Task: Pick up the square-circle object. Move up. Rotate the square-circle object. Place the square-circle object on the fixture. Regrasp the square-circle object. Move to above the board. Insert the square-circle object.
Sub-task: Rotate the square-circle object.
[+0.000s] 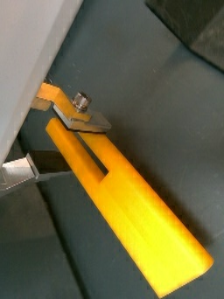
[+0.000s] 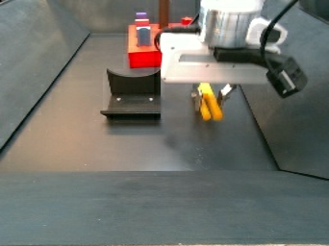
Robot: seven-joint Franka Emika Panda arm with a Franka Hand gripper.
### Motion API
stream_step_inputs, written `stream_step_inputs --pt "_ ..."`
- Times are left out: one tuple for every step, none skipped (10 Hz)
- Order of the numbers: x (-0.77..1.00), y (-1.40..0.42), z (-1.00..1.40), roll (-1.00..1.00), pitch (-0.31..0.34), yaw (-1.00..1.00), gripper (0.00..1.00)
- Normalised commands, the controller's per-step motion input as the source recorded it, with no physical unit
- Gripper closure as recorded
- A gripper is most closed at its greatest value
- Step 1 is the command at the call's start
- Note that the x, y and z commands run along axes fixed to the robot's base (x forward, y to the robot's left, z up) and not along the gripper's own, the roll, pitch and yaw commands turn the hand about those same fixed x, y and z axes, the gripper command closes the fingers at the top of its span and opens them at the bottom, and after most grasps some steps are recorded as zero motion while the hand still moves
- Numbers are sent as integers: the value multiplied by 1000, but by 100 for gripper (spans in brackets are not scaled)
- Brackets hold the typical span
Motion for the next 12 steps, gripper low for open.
stream_step_inputs --pt "37 9 -329 -82 -43 9 100" --pt "35 9 -252 -87 -45 9 100" --pt "0 0 0 0 0 0 0" --pt "0 0 1000 0 0 0 0" --pt "-9 -1 1000 -1 14 -1 0" --pt "-15 1 1000 1 36 -3 0" --pt "-13 5 1000 7 55 -9 0" --pt "-14 9 1000 17 75 -16 0" --pt "-17 12 1000 29 78 -22 0" --pt "-20 14 1000 36 80 -25 0" --pt "-27 16 1000 52 79 -27 0" --pt "-31 18 844 66 80 -28 0"
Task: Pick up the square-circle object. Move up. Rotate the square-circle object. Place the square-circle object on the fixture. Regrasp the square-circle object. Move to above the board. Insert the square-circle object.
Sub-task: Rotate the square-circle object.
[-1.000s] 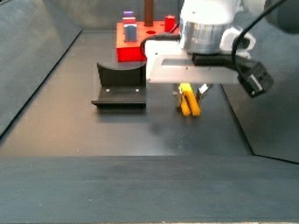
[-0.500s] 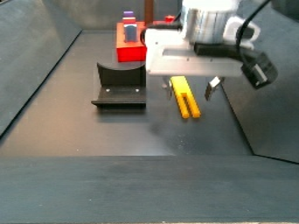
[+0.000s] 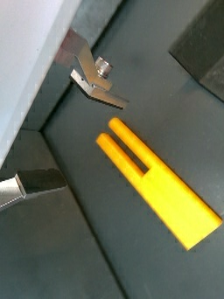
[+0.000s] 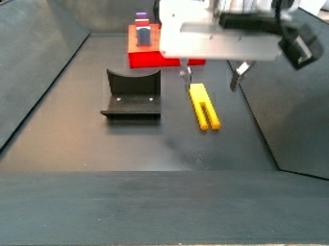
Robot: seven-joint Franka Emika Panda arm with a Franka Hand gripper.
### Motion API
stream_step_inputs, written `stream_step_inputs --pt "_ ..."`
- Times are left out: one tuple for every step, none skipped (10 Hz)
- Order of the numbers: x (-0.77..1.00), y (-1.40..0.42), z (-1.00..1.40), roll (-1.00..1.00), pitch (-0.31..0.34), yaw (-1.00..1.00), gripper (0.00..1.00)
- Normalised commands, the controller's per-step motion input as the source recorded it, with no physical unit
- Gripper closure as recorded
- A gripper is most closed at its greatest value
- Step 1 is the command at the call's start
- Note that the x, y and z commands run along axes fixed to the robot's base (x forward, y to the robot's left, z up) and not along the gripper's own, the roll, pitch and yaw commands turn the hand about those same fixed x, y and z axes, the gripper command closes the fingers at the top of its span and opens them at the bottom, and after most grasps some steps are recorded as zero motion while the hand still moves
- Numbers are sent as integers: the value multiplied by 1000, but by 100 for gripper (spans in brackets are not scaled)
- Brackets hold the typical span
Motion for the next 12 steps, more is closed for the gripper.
stream_step_inputs --pt "-31 16 696 73 83 -24 0" --pt "0 0 0 0 0 1000 0" --pt "2 -6 -148 1 1 1000 0" --pt "22 -6 -278 2 0 1000 0" --pt "49 -1 -206 2 -1 1000 0" --pt "39 -3 -97 1 -2 1000 0" --pt "34 -2 -68 1 -2 1000 0" --pt "29 -2 -59 1 -2 1000 0" --pt "30 -2 -57 1 -3 1000 0" --pt "33 -1 -51 1 -3 1000 0" --pt "34 -1 -48 1 -3 1000 0" --pt "36 0 -44 1 -4 1000 0"
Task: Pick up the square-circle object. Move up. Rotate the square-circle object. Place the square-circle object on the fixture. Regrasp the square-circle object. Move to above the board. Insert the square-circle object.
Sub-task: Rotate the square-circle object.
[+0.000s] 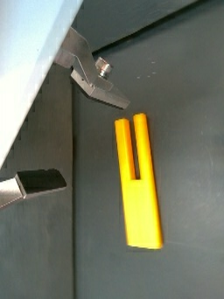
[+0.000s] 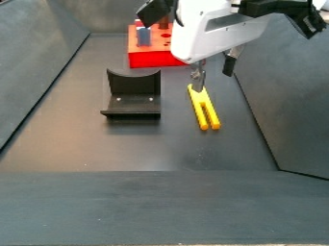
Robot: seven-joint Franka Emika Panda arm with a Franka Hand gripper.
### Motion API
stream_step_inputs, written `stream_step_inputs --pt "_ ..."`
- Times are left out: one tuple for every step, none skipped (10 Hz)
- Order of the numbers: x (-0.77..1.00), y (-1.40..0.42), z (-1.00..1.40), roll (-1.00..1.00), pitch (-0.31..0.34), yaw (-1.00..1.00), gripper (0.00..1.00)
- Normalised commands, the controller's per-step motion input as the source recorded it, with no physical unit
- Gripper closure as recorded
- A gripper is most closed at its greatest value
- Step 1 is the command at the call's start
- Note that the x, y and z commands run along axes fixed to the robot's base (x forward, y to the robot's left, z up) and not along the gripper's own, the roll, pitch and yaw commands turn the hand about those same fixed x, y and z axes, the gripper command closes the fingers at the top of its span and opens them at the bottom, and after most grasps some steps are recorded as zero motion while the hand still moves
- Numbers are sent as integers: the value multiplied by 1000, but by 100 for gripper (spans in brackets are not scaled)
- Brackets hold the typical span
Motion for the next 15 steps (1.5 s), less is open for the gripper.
stream_step_inputs --pt "36 0 -44 1 -4 1000 0" --pt "37 0 -42 1 -4 1000 0" --pt "38 0 -40 1 -4 1000 0" --pt "38 0 -40 1 -4 1000 0" --pt "38 0 -40 1 -4 1000 0" --pt "38 0 -39 1 -5 1000 0" --pt "38 0 -39 1 -5 1000 0" --pt "38 0 -39 1 -5 1000 0" --pt "38 0 -39 1 -5 1000 0" --pt "38 0 -38 1 -5 1000 0" --pt "39 0 -38 1 -6 1000 0" --pt "39 0 -38 1 -6 1000 0" --pt "39 0 -38 2 -6 1000 0" --pt "39 0 -38 2 -6 1000 0" --pt "39 0 -38 2 -7 1000 0"
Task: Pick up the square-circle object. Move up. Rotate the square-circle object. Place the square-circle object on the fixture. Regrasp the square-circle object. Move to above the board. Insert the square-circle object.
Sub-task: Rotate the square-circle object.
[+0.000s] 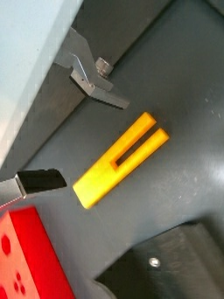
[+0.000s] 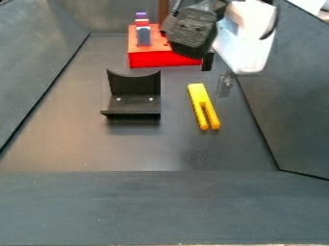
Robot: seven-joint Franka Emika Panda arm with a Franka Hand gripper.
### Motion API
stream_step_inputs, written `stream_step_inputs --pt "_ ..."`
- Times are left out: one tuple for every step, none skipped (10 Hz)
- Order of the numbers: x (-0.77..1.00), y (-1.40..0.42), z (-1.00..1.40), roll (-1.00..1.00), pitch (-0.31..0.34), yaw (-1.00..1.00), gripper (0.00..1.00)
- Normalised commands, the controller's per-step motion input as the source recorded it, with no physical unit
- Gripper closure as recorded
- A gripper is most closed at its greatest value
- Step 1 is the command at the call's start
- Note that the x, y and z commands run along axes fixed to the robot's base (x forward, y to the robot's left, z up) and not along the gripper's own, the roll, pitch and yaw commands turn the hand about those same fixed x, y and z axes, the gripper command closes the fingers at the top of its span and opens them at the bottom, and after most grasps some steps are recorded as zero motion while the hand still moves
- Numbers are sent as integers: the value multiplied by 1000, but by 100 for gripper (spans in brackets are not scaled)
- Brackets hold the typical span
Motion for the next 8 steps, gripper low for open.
stream_step_inputs --pt "39 0 -37 2 -7 1000 0" --pt "39 0 -37 2 -7 1000 0" --pt "39 0 -37 2 -8 1000 0" --pt "39 0 -37 2 -8 1000 0" --pt "39 0 -37 2 -9 1000 0" --pt "39 0 -37 2 -9 1000 0" --pt "39 0 -37 3 -10 1000 0" --pt "39 0 -37 3 -11 1000 0"
